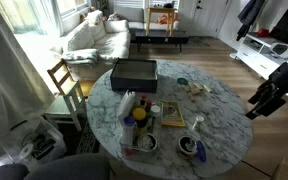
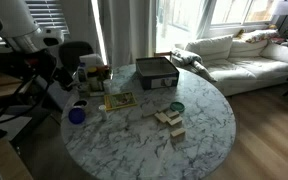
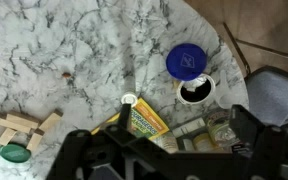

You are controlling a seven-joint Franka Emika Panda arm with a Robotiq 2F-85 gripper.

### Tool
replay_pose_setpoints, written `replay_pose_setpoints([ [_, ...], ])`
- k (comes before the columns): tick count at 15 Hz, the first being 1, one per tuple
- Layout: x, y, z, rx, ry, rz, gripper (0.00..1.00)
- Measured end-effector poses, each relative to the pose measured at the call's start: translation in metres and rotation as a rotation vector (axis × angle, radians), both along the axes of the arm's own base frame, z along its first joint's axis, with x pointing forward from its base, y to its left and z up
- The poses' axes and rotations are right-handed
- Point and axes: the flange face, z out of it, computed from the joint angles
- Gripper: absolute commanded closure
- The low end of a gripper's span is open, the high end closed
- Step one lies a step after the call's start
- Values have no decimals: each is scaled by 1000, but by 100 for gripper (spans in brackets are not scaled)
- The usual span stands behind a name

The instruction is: Put the blue lid in the clear case on the left

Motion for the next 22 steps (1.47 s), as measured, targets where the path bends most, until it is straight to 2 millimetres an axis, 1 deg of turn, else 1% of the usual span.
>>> replay_pose_setpoints([
  [3,-2,1,-8,1,19,1,0],
  [7,-2,1,-9,0,22,2,0],
  [9,3,2,-9,7,31,-65,0],
  [10,8,5,-11,7,32,-119,0],
  [12,27,19,-20,4,27,-221,0],
  [15,61,48,-47,-10,53,-366,0],
  [17,85,58,-67,-24,77,-465,0],
  [18,96,58,-76,-34,94,-515,0],
  [20,116,53,-92,-53,119,-617,0],
  [22,131,47,-105,-66,142,-703,0],
])
